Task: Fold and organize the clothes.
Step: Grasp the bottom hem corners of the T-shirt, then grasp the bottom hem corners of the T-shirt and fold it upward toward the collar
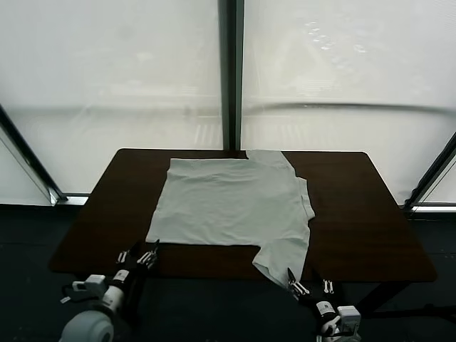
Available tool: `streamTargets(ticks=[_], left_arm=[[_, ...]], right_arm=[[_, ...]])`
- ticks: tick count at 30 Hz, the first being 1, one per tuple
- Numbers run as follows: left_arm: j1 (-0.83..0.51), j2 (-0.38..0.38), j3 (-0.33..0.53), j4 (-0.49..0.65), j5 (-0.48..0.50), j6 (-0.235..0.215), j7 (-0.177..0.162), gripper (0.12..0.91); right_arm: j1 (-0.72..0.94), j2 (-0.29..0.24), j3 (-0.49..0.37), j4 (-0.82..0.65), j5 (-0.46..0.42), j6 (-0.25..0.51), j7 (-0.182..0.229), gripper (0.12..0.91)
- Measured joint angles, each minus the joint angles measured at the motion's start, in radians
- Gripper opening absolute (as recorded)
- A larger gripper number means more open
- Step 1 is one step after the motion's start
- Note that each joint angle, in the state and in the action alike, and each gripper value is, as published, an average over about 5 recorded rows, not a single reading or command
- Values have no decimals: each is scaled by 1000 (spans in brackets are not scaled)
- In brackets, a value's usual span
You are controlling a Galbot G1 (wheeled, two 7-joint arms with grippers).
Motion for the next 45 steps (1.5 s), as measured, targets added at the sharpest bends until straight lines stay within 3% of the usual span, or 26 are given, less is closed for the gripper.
streamTargets(ticks=[3, 6, 14, 28, 36, 45], left_arm=[[7, -1, -1, -3, 1, -1, 2, 208], [11, -2, -2, -6, 4, -4, 4, 146], [40, 2, -23, -48, -2, -9, 6, 148], [194, 35, -134, -205, -20, -19, 2, 148], [277, 32, -170, -260, -35, -32, -1, 148], [215, 26, -162, -246, -72, -20, -6, 148]], right_arm=[[-4, -5, 2, 3, 3, 5, 0, 140], [-14, -12, 7, 12, 8, 21, -1, 140], [-82, -50, 40, 78, 34, 78, -2, 140], [-216, -73, 71, 198, 42, 91, 8, 140], [-116, -105, 59, 138, 75, 105, 6, 140], [67, -174, 44, 41, 154, 80, 16, 140]])
